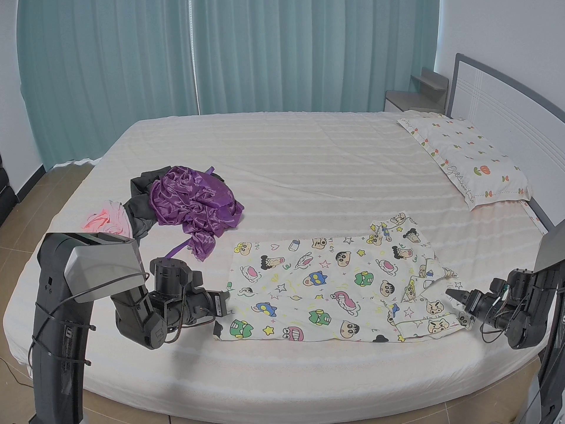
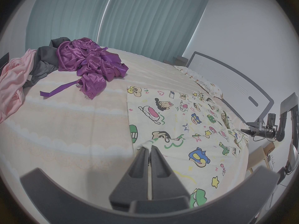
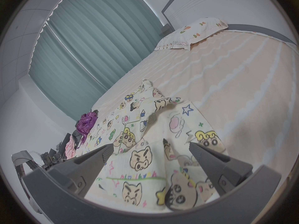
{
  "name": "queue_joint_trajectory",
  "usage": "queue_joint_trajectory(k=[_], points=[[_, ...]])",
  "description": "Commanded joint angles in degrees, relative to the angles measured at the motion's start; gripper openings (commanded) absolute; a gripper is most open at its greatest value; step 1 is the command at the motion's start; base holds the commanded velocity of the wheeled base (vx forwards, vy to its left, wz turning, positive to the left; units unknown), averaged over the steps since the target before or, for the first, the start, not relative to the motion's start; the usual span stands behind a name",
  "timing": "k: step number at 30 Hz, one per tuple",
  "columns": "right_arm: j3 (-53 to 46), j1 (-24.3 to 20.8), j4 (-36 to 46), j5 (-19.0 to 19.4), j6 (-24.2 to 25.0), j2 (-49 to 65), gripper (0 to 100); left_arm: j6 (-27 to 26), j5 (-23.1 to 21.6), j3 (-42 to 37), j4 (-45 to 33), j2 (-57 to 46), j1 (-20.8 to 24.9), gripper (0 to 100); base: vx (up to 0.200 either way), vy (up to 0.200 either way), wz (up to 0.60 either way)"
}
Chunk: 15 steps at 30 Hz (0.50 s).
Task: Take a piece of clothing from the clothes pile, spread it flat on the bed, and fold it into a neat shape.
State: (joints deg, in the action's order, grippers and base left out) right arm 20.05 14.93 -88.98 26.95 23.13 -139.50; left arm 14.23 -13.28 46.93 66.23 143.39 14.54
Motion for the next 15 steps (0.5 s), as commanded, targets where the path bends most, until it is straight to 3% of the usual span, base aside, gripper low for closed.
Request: queue_joint_trajectory(k=[1, 4, 9, 15], points=[[3.76, -2.54, -1.02, -0.32, -0.01, -3.94, 100, 0.19, 0.09, -0.09, 0.39, 0.4, -0.13, 0, 0.0, 0.0, 0.0], [5.08, -3.68, -0.14, -0.32, -0.01, -4.56, 100, 0.1, 0.18, -0.18, 0.48, 0.4, -0.04, 0, 0.0, 0.0, 0.0], [10.27, -5.62, 9.0, -0.32, -0.36, -4.2, 100, 0.1, 0.18, -0.53, 0.48, 0.4, -0.04, 0, 0.0, 0.0, 0.0], [11.15, -5.7, 9.97, -0.32, -0.54, -4.2, 100, 0.1, 0.18, -0.62, 0.48, 0.49, -0.04, 0, 0.0, 0.0, 0.0]])
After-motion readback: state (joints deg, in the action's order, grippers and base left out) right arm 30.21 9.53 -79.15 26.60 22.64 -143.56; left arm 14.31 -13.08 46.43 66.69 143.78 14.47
